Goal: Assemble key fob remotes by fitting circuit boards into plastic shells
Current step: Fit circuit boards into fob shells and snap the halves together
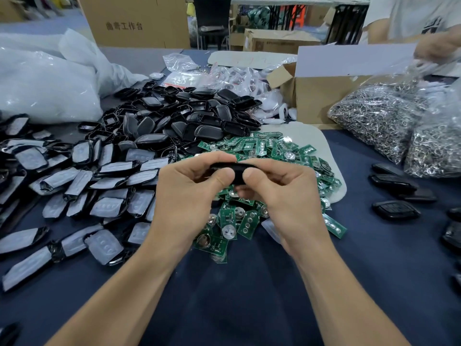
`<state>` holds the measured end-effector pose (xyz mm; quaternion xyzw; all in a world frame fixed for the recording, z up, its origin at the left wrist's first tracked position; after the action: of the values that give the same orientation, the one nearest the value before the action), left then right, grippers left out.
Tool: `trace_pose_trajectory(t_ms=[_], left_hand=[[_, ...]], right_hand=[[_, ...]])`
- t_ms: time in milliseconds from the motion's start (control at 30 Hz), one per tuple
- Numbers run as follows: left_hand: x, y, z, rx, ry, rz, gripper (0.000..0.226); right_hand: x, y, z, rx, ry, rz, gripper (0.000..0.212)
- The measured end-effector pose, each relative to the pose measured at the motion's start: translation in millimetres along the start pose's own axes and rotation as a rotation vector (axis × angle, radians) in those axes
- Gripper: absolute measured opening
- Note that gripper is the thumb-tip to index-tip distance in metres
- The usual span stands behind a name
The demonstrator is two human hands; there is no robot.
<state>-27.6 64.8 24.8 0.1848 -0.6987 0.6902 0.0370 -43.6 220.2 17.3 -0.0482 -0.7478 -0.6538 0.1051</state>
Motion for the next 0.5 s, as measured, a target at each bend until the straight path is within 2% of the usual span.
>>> trace_pose_trajectory(t_ms=[100,267,500], left_hand=[[-0.6,-1.8,-0.1,0.08,0.017,-0.051,0.039],[-1.5,-3.5,-3.3,0.065,0.078,-0.04,0.04],[-4.8,1.5,-9.6,-0.008,0.16,-0.063,0.014]], right_hand=[[1.1,5.0,4.6,-0.149,0.004,0.084,0.026],[1.7,6.0,5.6,-0.149,0.005,0.119,0.026],[-1.3,7.0,-0.3,-0.07,0.018,0.101,0.022]])
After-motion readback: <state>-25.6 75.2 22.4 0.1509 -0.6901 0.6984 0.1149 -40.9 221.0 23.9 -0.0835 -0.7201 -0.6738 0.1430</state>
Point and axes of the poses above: each hand's wrist, its own x-axis towards the middle knuckle, its own z-axis out of the back of the hand, y = z × x, the point moved 4 cm from there along x, towards the middle knuckle
